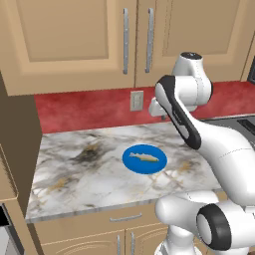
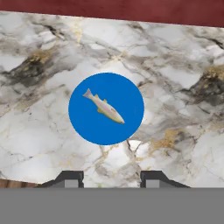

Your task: Place the fish on the top rack of the oven, and slide the tray back inside. Close the oven door.

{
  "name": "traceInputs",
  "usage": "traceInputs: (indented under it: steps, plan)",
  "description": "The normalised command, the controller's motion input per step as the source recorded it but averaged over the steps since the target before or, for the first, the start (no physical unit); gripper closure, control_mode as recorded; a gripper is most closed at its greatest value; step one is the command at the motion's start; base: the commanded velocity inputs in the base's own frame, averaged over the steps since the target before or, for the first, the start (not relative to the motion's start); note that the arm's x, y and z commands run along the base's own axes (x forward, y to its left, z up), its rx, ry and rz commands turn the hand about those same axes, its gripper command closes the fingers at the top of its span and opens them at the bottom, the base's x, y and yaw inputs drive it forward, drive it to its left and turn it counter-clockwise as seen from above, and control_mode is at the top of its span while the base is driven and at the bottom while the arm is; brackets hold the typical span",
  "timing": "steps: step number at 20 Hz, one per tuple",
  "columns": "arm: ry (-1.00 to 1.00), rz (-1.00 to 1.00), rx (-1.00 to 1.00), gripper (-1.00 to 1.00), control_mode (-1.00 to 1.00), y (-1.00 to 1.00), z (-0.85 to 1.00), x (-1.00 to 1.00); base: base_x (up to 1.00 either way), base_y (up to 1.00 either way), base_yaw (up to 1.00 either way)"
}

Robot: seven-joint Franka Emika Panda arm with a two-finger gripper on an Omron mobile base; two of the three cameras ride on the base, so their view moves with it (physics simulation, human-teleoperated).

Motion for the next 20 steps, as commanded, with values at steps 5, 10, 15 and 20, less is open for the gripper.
traceInputs:
  steps: [5,10,15,20]
  plan:
    - [0.00,0.00,0.00,-1.00,-1.00,0.01,0.00,-0.07,0.00,0.00,0.00]
    - [0.02,0.03,-0.08,-1.00,-1.00,0.45,-0.20,0.08,0.00,0.00,0.00]
    - [0.00,0.24,0.00,-1.00,-1.00,0.05,-0.49,0.01,0.00,0.00,0.00]
    - [0.00,0.30,0.00,-1.00,-1.00,-0.03,-0.19,0.04,0.00,0.00,0.00]
